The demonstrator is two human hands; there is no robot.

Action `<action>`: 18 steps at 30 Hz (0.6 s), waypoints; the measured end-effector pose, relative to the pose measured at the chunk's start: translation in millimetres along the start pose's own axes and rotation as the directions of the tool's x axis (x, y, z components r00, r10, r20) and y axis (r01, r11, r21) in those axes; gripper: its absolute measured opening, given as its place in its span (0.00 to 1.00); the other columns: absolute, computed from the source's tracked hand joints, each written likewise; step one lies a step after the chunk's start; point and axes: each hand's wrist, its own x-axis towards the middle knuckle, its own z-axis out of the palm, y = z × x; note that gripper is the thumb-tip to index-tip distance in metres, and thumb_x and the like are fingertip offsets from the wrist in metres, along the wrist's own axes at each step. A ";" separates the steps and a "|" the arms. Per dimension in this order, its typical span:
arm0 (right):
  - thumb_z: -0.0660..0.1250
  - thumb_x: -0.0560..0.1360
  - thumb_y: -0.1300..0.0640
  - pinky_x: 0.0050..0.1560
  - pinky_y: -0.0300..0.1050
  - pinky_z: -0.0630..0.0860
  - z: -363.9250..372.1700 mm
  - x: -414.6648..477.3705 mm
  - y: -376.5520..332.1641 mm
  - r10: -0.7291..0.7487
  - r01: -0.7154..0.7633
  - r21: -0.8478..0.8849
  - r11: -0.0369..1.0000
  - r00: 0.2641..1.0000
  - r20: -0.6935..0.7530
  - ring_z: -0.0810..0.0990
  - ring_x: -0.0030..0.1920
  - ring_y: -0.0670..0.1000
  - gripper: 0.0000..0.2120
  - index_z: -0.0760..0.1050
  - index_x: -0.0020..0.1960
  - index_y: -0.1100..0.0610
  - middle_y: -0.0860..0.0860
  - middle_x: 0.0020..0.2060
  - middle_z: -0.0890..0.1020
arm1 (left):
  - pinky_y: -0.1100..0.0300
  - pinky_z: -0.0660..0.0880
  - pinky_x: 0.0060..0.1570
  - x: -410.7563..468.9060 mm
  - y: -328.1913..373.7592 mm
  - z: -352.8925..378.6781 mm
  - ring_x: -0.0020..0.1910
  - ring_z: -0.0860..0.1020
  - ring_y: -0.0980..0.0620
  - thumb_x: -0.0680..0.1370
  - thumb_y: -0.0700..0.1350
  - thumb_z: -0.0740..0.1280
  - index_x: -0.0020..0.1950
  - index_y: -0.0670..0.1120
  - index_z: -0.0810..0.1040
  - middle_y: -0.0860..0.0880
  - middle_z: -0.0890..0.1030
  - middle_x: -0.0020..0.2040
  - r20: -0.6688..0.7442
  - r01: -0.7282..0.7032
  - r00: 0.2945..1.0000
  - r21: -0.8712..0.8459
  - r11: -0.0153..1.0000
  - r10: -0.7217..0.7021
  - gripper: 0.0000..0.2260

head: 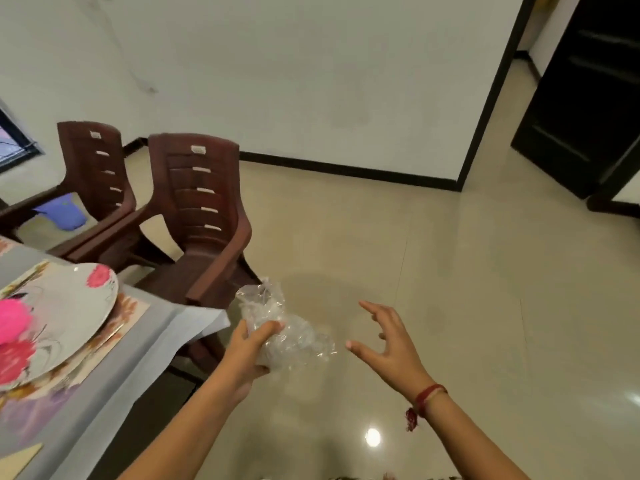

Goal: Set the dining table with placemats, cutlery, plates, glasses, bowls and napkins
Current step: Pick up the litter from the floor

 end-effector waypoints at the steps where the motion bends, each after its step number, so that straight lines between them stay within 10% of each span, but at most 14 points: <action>1: 0.66 0.64 0.33 0.65 0.49 0.69 -11.6 29.3 6.0 0.001 -0.001 0.005 1.000 1.000 0.008 0.68 0.64 0.43 0.32 0.63 0.65 0.36 0.31 0.60 0.64 | 0.47 0.78 0.46 18.6 11.0 8.8 0.55 0.80 0.43 0.57 0.56 0.76 0.61 0.53 0.73 0.46 0.82 0.57 0.000 0.005 1.000 -0.027 1.000 -0.005 0.34; 8: 0.70 0.67 0.37 0.56 0.37 0.70 -33.2 215.0 55.6 0.013 -0.032 0.132 0.991 0.990 0.141 0.69 0.63 0.43 0.29 0.65 0.65 0.39 0.39 0.61 0.66 | 0.50 0.75 0.47 140.9 47.8 43.2 0.53 0.80 0.45 0.72 0.48 0.72 0.55 0.56 0.72 0.49 0.80 0.55 -0.196 -0.024 0.981 -0.138 0.990 -0.004 0.15; 18: 0.62 0.65 0.32 0.55 0.36 0.72 -38.7 497.2 82.2 -0.020 -0.028 0.190 0.981 0.969 0.246 0.69 0.61 0.38 0.29 0.66 0.64 0.38 0.35 0.60 0.67 | 0.47 0.77 0.48 359.5 143.0 99.3 0.56 0.78 0.46 0.61 0.58 0.75 0.64 0.55 0.71 0.51 0.78 0.59 -0.323 -0.024 0.945 -0.209 0.978 -0.046 0.33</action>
